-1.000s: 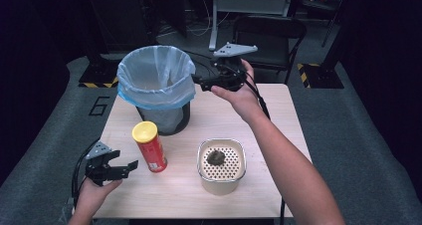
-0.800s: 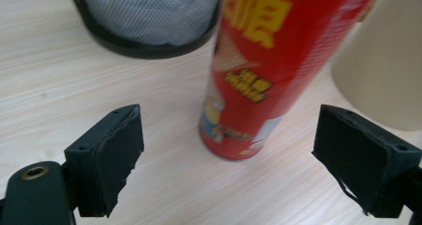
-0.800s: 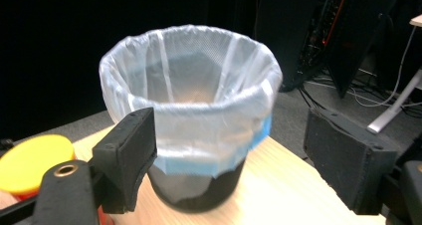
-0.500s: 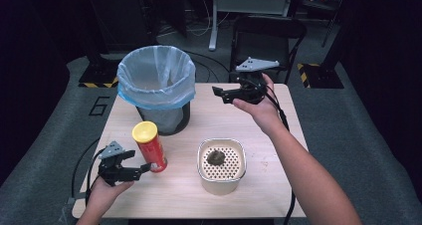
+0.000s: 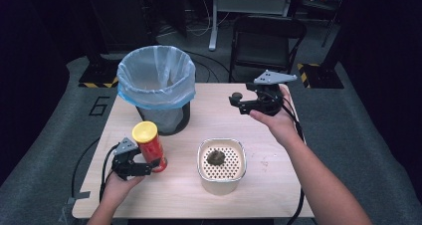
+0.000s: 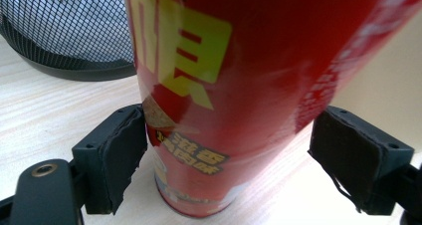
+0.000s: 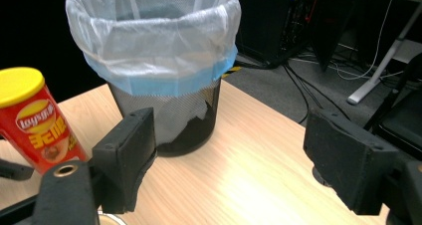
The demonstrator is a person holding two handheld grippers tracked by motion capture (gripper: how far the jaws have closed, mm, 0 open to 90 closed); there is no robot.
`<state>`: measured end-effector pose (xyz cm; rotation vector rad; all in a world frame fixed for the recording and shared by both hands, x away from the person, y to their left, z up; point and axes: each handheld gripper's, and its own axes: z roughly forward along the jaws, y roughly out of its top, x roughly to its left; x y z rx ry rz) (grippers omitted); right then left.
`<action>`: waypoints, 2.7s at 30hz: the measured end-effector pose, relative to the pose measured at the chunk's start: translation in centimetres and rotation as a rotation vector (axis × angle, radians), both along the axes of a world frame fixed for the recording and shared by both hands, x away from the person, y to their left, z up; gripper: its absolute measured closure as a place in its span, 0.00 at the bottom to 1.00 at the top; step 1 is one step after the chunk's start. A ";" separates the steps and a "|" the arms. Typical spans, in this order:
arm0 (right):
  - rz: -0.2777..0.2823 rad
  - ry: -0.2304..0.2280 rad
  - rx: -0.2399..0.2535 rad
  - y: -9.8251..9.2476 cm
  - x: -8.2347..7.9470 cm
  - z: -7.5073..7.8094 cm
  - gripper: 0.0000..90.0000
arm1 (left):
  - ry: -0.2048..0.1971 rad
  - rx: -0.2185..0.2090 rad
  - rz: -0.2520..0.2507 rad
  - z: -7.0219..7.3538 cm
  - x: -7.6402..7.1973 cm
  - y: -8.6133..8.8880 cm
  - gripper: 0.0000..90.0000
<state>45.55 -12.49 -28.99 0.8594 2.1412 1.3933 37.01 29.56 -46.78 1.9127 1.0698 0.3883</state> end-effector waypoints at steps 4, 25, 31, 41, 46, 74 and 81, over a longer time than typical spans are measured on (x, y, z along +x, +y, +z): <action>-0.010 0.002 0.004 -1.0 -0.4 -0.9 0.23 | -0.015 0.001 0.003 -0.1 0.2 -0.2 0.17; -0.107 0.058 0.011 -5.3 -3.5 -8.8 0.25 | -0.066 0.025 0.020 -0.9 0.2 -0.5 0.25; -0.160 0.086 0.032 -6.6 -4.1 -10.7 0.26 | -0.081 0.057 0.012 -0.8 0.1 -0.4 0.25; -0.252 0.105 0.012 -8.0 -4.7 -14.5 0.26 | -0.084 0.082 0.000 -0.6 -0.2 -0.6 0.26; -0.285 0.105 -0.016 -8.0 -5.5 -15.9 0.27 | -0.079 0.099 -0.003 -0.4 -0.4 -0.7 0.26; -0.299 0.102 -0.081 -8.4 -6.5 -19.0 0.27 | -0.059 0.050 -0.033 5.9 -1.0 -0.4 0.26; -0.308 0.104 -0.098 -8.7 -6.5 -19.3 0.27 | -0.056 0.048 -0.073 9.4 -0.2 -0.8 0.26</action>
